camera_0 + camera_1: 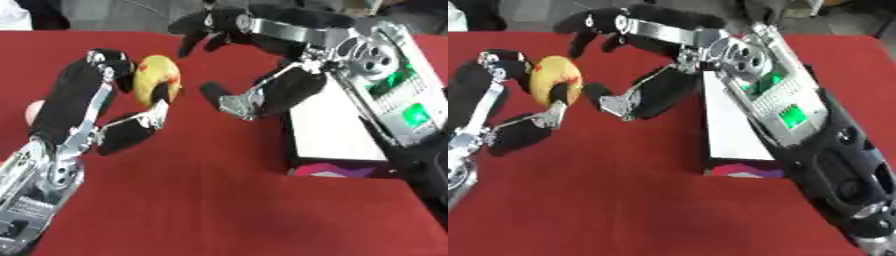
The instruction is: Pick up the objects with one hand, pass them to the other hand, and then place them into the box on the other side of the table.
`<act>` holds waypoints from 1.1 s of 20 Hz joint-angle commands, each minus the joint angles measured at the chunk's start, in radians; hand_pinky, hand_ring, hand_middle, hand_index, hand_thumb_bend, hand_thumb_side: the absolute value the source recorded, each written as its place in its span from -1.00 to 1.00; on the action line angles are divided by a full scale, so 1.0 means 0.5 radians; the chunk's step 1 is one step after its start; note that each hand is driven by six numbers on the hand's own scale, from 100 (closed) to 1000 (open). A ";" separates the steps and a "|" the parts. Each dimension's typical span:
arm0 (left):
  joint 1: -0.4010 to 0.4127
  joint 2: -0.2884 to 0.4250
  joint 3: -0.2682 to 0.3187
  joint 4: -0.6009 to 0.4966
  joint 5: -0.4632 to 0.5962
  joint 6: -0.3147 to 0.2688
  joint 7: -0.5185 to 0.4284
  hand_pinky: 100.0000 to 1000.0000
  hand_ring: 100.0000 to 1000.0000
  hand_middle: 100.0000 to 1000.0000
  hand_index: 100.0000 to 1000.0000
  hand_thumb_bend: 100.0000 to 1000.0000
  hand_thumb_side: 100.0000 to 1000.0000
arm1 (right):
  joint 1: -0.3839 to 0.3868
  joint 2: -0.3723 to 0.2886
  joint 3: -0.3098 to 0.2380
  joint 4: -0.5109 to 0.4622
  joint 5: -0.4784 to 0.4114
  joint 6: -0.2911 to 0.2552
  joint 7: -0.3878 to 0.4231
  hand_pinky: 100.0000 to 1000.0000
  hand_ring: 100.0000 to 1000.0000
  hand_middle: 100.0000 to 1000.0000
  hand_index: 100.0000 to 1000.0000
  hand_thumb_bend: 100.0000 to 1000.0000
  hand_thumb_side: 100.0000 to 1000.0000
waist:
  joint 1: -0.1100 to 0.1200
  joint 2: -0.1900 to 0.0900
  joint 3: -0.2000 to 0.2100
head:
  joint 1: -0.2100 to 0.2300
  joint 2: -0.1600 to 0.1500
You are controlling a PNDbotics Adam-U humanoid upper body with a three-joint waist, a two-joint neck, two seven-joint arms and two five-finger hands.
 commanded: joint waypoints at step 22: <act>-0.021 0.012 -0.048 -0.076 0.089 -0.050 0.017 0.11 -0.29 -0.36 -0.18 -1.00 -0.32 | -0.078 0.009 -0.032 0.069 0.066 -0.061 -0.097 0.81 1.00 0.60 0.91 -1.00 -0.77 | 0.007 -0.057 0.010 | -0.044 -0.019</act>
